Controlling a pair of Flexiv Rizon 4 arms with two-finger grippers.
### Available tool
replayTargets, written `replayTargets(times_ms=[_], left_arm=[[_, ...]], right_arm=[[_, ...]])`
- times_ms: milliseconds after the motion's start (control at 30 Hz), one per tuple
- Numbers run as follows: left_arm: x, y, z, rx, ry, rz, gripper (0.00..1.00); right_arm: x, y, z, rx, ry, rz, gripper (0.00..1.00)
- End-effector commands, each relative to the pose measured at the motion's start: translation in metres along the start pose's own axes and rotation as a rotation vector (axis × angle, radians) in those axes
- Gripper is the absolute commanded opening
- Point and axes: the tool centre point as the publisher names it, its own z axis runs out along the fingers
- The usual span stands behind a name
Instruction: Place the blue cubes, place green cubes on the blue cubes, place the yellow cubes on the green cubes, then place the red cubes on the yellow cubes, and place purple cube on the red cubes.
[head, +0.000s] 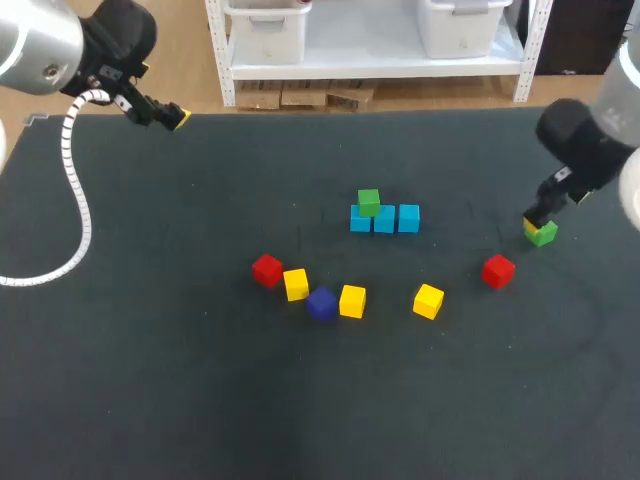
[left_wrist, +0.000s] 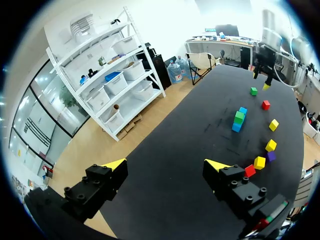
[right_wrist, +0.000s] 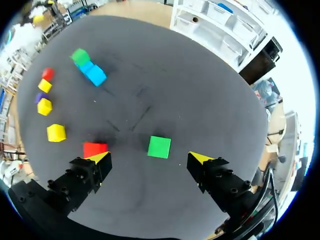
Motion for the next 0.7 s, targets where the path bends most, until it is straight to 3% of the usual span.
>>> replayTargets(times_ms=[33, 333, 533, 600, 633, 700], left_arm=[[0.001, 0.001, 0.0, 0.005, -0.005, 0.002, 1.0], [0.001, 0.001, 0.0, 0.005, -0.005, 0.002, 1.0], [0.001, 0.001, 0.0, 0.005, -0.005, 0.002, 1.0], [0.001, 0.001, 0.0, 0.005, -0.005, 0.002, 1.0], [0.001, 0.001, 0.0, 0.005, -0.005, 0.002, 1.0], [0.001, 0.001, 0.0, 0.005, -0.005, 0.002, 1.0]], right_arm=[[-0.014, -0.007, 0.032, 0.031, 0.042, 0.009, 1.0], [-0.012, -0.019, 0.052, -0.075, 0.066, 0.046, 1.0], [-0.018, -0.023, 0.054, -0.092, 0.065, 0.043, 1.0], [-0.02, -0.024, 0.056, -0.095, 0.071, 0.035, 0.82], [-0.02, -0.024, 0.057, -0.097, 0.076, 0.032, 0.64], [-0.021, -0.024, 0.059, -0.092, 0.091, 0.017, 0.47]])
